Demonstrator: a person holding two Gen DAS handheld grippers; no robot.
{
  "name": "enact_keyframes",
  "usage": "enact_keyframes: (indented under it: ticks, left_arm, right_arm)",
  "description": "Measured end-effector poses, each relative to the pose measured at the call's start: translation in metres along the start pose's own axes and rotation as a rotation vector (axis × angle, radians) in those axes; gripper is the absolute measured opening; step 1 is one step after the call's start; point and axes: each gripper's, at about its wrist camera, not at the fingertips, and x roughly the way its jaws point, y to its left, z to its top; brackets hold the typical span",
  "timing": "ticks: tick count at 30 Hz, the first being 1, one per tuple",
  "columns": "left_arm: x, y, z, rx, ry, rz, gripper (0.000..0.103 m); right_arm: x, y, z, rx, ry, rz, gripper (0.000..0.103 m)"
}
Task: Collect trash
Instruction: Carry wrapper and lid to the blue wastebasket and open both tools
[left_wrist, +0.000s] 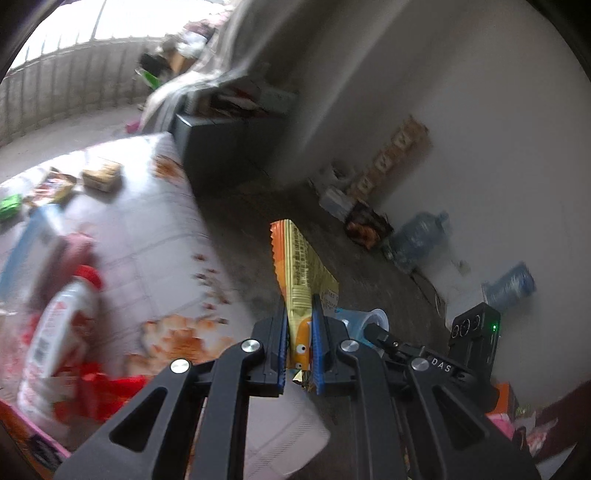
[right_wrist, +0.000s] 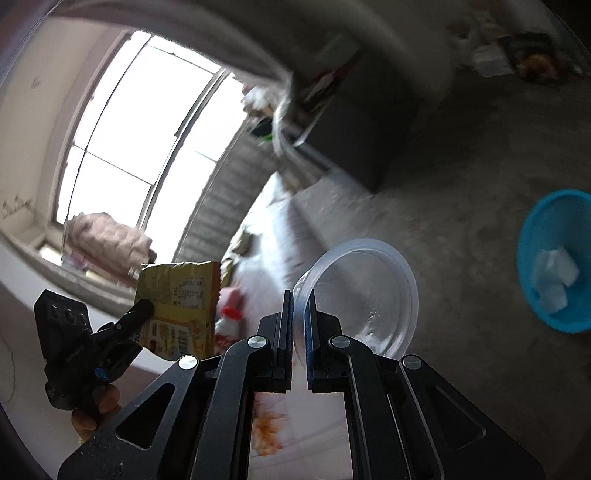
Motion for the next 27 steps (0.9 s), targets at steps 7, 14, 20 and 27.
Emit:
enact_keyframes:
  ticks: [7,14,20,27]
  left_arm:
    - [0.072,-0.064,0.000,0.073,0.099,-0.027,0.010]
    - [0.160,-0.102,-0.018,0.113,0.219,-0.019,0.010]
    - [0.251,-0.122,-0.043,0.123,0.344,-0.002,0.011]
    - [0.337,-0.130,-0.061,0.064,0.459,-0.001,0.037]
  right_arm:
    - [-0.037,-0.081,-0.003,0.139,-0.057,-0.121,0.004]
    - [-0.044,-0.153,-0.011,0.288,-0.064,-0.237,0.004]
    - [-0.041,-0.211,-0.001,0.423,-0.060,-0.287,0.005]
    - [-0.027,-0.260,0.027,0.497,-0.091,-0.369,0.056]
